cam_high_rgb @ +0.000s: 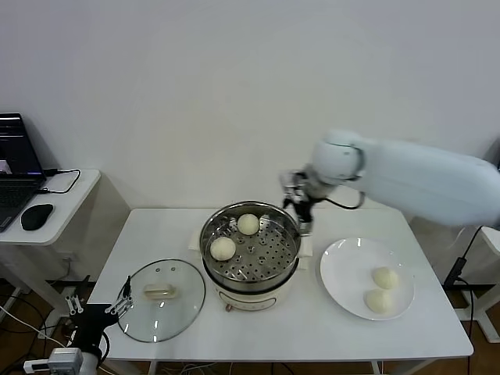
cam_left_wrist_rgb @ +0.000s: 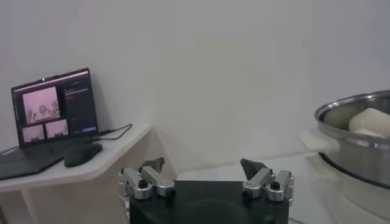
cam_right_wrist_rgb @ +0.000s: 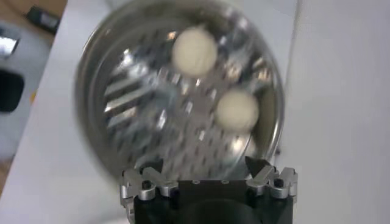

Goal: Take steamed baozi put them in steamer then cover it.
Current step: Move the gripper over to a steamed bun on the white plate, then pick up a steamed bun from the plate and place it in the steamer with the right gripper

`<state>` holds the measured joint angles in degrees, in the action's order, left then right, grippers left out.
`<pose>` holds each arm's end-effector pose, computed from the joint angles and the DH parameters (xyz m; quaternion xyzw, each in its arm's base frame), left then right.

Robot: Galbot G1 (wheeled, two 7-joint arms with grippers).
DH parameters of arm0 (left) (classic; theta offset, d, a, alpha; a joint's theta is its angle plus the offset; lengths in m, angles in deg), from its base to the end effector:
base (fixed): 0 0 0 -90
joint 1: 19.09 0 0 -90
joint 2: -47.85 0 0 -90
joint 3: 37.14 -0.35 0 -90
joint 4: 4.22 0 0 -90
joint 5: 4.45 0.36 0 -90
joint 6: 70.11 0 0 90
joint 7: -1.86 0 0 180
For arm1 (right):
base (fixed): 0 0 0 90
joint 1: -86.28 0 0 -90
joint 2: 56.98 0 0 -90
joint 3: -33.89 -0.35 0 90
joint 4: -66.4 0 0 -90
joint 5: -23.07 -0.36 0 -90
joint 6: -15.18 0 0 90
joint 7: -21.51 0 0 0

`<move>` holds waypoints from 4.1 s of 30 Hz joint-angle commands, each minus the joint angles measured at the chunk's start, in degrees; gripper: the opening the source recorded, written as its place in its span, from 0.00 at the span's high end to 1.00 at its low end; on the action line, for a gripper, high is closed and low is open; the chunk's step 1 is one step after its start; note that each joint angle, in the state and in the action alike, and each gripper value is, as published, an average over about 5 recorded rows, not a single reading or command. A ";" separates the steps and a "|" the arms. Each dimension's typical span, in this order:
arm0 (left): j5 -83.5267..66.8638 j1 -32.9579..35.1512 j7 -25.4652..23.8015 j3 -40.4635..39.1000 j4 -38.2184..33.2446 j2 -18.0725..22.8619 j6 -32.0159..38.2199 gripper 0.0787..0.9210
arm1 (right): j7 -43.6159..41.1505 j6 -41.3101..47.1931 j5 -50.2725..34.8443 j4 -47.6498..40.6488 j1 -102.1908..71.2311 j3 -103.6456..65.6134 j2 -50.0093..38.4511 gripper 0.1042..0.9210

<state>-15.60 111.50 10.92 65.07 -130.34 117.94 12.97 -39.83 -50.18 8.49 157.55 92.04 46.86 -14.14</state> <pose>0.1452 0.1047 -0.2674 0.0621 -0.9891 -0.1110 0.0735 0.4959 -0.0129 -0.0312 0.5301 -0.5208 0.5887 0.3181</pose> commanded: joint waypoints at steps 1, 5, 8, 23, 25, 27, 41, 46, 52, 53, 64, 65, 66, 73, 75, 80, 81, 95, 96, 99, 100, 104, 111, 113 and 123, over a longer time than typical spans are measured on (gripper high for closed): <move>0.44 0.13 -0.01 -0.72 0.11 0.43 -0.04 0.12 | -6.71 -11.64 17.57 6.82 -10.84 -5.47 -21.98 0.12; 0.90 0.39 -0.02 -1.06 0.27 0.74 -0.04 0.12 | -5.35 -12.97 21.64 6.56 -22.59 -14.12 -26.34 0.12; 1.24 0.64 -0.02 -1.17 0.56 0.88 -0.01 0.12 | -4.17 -13.39 24.06 6.26 -32.35 -21.60 -28.53 0.12; 1.86 1.60 0.01 -1.13 1.02 1.33 0.13 0.12 | -0.29 -12.95 27.20 3.95 -52.71 -36.46 -26.24 0.12; 1.86 1.72 0.02 -1.01 1.09 1.35 0.15 0.12 | 0.10 -12.73 27.24 3.09 -52.87 -36.34 -24.71 0.12; 1.85 1.79 0.03 -0.88 1.15 1.33 0.15 0.12 | 0.42 -12.55 27.36 2.05 -53.05 -36.24 -23.23 0.12; 1.80 1.19 0.05 -0.47 2.17 1.32 0.16 0.12 | 2.68 -11.23 27.06 -5.73 -52.29 -35.70 -16.79 0.14; 1.79 0.89 0.04 -0.62 2.40 1.40 0.15 0.12 | 2.53 -10.50 26.67 -6.23 -52.17 -35.01 -16.31 0.19; 1.73 0.74 0.04 -0.59 2.41 1.30 0.14 0.12 | 2.43 -9.81 25.86 -6.50 -51.97 -35.05 -15.82 0.28; 1.73 0.74 0.04 -0.59 2.40 1.30 0.14 0.12 | 2.36 -9.74 25.79 -6.51 -51.93 -35.05 -15.76 0.29; 1.68 0.94 0.06 -0.40 1.81 1.25 0.13 0.12 | 0.29 -9.39 23.96 -6.28 -47.07 -34.25 -16.15 0.44; 1.68 0.93 0.05 -0.43 1.76 1.27 0.13 0.12 | 0.06 -9.35 23.66 -6.31 -46.10 -34.10 -16.25 0.44; 1.68 0.93 0.05 -0.45 1.72 1.30 0.13 0.12 | -0.15 -9.30 23.25 -6.34 -44.98 -33.94 -16.36 0.44; 1.56 1.04 0.04 -0.40 1.42 1.17 0.17 0.12 | -1.69 -8.99 18.55 -6.57 -34.05 -31.78 -16.65 0.44; 1.51 1.11 0.04 -0.37 1.21 1.09 0.17 0.12 | -2.14 -8.88 16.91 -6.68 -30.32 -31.17 -16.45 0.44; 1.43 1.20 0.04 -0.38 0.62 0.97 0.16 0.12 | -2.64 -8.60 11.81 -7.11 -17.06 -24.71 -13.85 0.43; 1.43 1.21 0.04 -0.39 0.51 0.95 0.15 0.12 | -2.63 -8.58 10.94 -7.17 -14.31 -23.01 -12.89 0.43; 1.31 1.77 0.12 0.51 0.12 1.26 0.29 0.12 | 1.52 -8.92 2.30 -0.90 1.82 -7.52 5.02 0.43; 1.31 1.84 0.12 0.62 0.11 1.31 0.31 0.12 | 1.91 -9.25 2.08 -0.45 1.58 -6.83 6.07 0.43; 1.33 2.02 0.16 0.86 0.06 1.51 0.36 0.12 | 2.98 -11.02 2.05 0.50 0.73 -4.52 9.14 0.43; 1.34 2.04 0.17 0.93 0.02 1.58 0.36 0.12 | 3.27 -11.76 2.22 0.65 0.50 -3.80 10.10 0.43; 1.33 2.01 0.19 1.24 -0.10 1.81 0.36 0.12 | 3.94 -15.92 5.11 0.75 -0.07 -1.00 13.88 0.43; 1.21 1.98 0.26 1.68 -0.26 2.12 0.36 0.12 | 4.00 -21.75 9.39 0.30 -1.18 2.45 18.62 0.42; 1.14 2.01 0.29 1.88 -0.36 2.23 0.36 0.12 | 3.93 -23.10 11.48 -0.08 -2.12 2.87 19.51 0.42; 1.07 2.04 0.36 2.39 -0.40 2.70 0.38 0.12 | 3.98 -29.83 18.65 -1.80 -6.00 3.38 20.64 0.41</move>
<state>-14.54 113.53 11.26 67.37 -130.88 120.56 13.33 -36.22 -73.63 21.25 156.13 87.71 47.90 3.07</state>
